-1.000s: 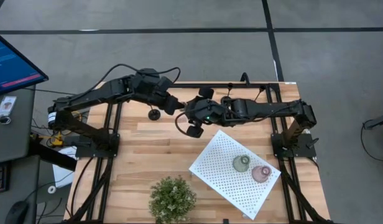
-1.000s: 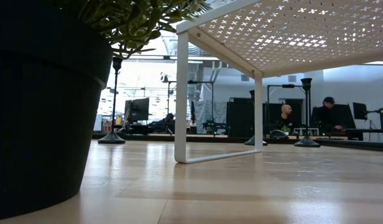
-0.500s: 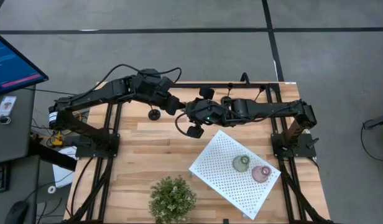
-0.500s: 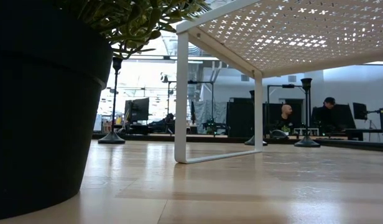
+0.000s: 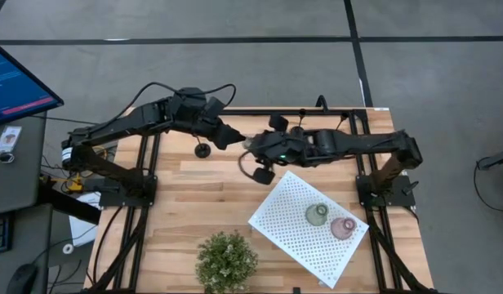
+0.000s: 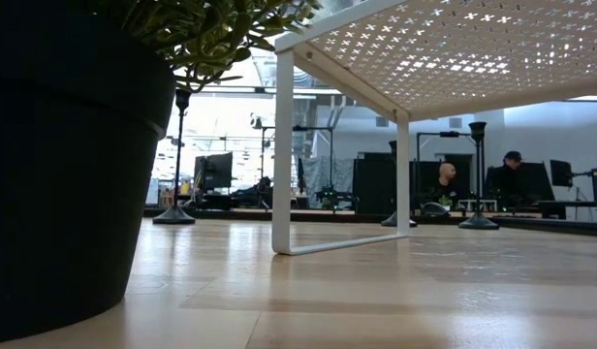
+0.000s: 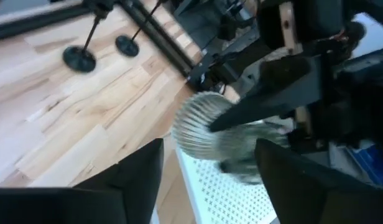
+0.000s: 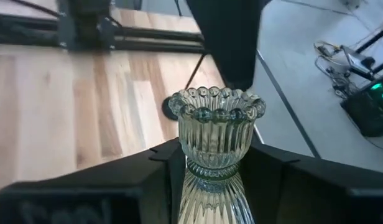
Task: Pick & Place candle stick holders
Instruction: Put the green glass candle holder on the shelf aligned with green glass candle holders
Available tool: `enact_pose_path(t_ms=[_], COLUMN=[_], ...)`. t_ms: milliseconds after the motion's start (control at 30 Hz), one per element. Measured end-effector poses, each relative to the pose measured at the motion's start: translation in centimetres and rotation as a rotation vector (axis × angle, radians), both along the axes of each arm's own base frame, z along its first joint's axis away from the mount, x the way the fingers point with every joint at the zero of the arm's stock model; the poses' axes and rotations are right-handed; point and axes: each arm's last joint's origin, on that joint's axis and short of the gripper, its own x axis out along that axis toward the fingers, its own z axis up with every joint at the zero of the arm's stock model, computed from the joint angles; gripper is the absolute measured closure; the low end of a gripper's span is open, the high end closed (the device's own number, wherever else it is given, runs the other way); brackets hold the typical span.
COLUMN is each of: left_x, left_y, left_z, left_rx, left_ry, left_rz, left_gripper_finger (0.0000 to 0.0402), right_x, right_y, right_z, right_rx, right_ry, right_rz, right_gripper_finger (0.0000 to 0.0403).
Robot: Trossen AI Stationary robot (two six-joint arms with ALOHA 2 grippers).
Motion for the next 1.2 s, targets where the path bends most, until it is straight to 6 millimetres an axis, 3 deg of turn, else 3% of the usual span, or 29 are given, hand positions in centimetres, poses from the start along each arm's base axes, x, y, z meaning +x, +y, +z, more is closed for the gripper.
enact_pose_path(t_ms=[167,300,467,633,900,1000,1200], left_x=[-1.7,-3.3,-5.7,-7.1,-7.6,-7.4,-6.9], left_y=[-0.3,-0.6,-1.0,-1.1,-1.1,-1.1,-0.9], left_z=[1.6,3.1,4.9,5.7,6.2,6.1,5.9], left_rx=[0.04,0.069,0.119,0.145,0.154,0.148,0.109], left_ry=[-0.087,-0.165,-0.268,-0.314,-0.345,-0.343,-0.34], left_rz=[-0.004,0.022,0.092,0.162,0.196,0.197,0.227], left_gripper_finger=[0.0137,0.0141,0.015,0.0159,0.0171,0.0175,0.0177], right_x=[-4.8,-9.0,-13.0,-16.3,-17.6,-17.5,-17.1], right_y=[0.5,0.6,0.6,0.0,-0.9,-1.2,-1.6], right_z=[3.0,3.0,0.4,-4.1,-10.0,-11.3,-12.1], right_rx=[0.037,0.104,0.196,0.256,0.344,0.355,0.362], right_ry=[-0.051,-0.101,-0.285,-0.401,-0.477,-0.454,-0.45], right_rz=[0.064,0.124,0.241,0.331,0.508,0.533,0.632], right_gripper_finger=[0.0293,0.0293,0.0293,0.0293,0.0293,0.0293,0.0293])
